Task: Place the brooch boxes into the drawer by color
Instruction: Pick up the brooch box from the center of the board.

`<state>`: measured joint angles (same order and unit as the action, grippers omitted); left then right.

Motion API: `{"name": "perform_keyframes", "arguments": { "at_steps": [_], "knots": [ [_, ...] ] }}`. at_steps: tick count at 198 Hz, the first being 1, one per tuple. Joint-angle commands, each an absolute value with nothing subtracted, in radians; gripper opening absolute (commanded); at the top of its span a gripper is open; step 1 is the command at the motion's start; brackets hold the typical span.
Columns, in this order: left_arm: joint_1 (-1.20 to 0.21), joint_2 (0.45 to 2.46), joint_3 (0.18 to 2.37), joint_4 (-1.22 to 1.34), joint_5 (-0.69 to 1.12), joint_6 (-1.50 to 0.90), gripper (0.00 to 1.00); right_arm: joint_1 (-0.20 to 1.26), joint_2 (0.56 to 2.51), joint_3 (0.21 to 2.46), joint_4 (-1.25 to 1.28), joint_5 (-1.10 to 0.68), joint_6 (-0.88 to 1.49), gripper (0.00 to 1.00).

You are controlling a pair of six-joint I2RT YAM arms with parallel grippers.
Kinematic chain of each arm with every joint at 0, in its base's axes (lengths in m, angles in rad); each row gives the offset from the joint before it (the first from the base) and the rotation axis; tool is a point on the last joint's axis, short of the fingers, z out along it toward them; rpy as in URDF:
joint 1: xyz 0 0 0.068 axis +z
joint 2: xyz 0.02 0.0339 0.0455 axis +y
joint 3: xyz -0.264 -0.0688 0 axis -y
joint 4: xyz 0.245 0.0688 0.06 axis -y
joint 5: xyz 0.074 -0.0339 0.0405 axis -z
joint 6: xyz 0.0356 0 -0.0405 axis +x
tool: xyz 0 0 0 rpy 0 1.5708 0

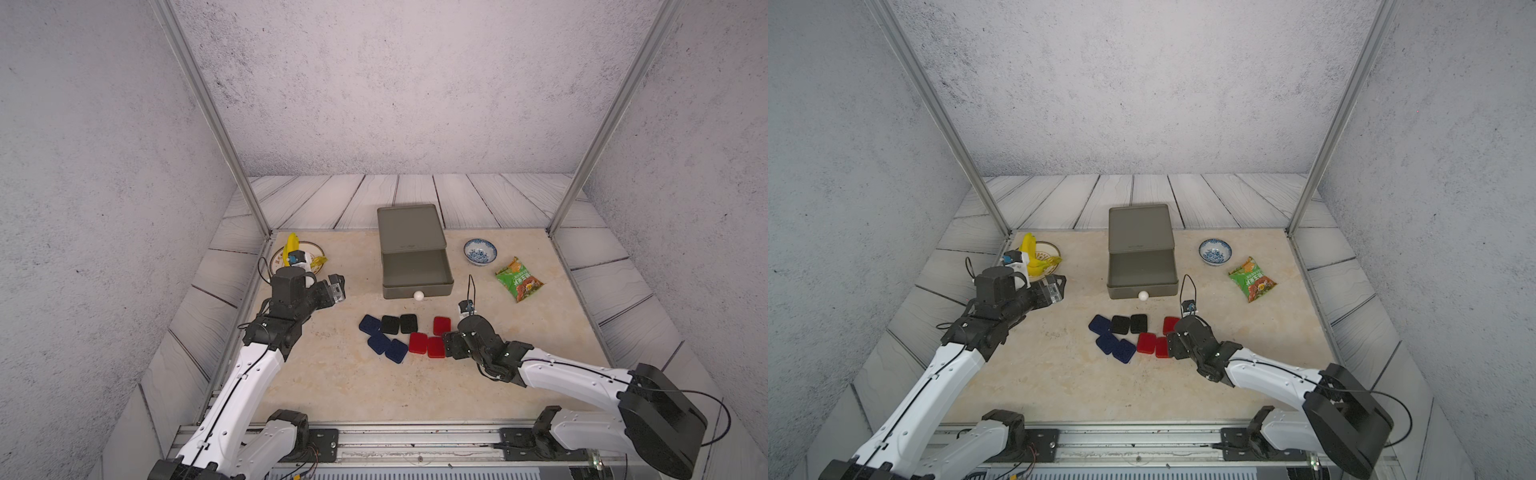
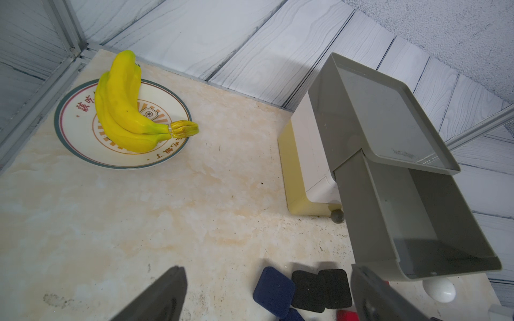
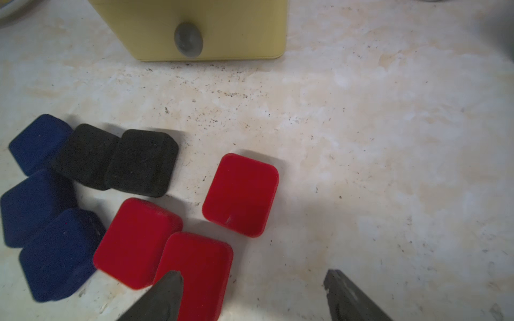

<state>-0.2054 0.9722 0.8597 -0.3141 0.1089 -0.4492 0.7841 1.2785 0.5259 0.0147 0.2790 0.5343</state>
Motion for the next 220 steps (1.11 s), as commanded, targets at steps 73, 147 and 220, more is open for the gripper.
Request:
{"name": "perform_keyframes", "arguments": {
  "at_steps": [73,147,220],
  "knots": [
    [-0.212,1.008,0.88,-0.326,0.076,-0.389,0.98,0.753,1.544,0.618,0.242,0.241,0.507,0.88],
    [-0.211,1.006,0.876,-0.311,0.066,-0.366,0.98,0.747,1.622,0.623,0.268,0.328,0.535,0.85],
    [-0.211,1.008,0.891,-0.315,0.054,-0.366,0.98,0.71,1.641,0.614,0.26,0.337,0.555,0.6]
  ]
}}
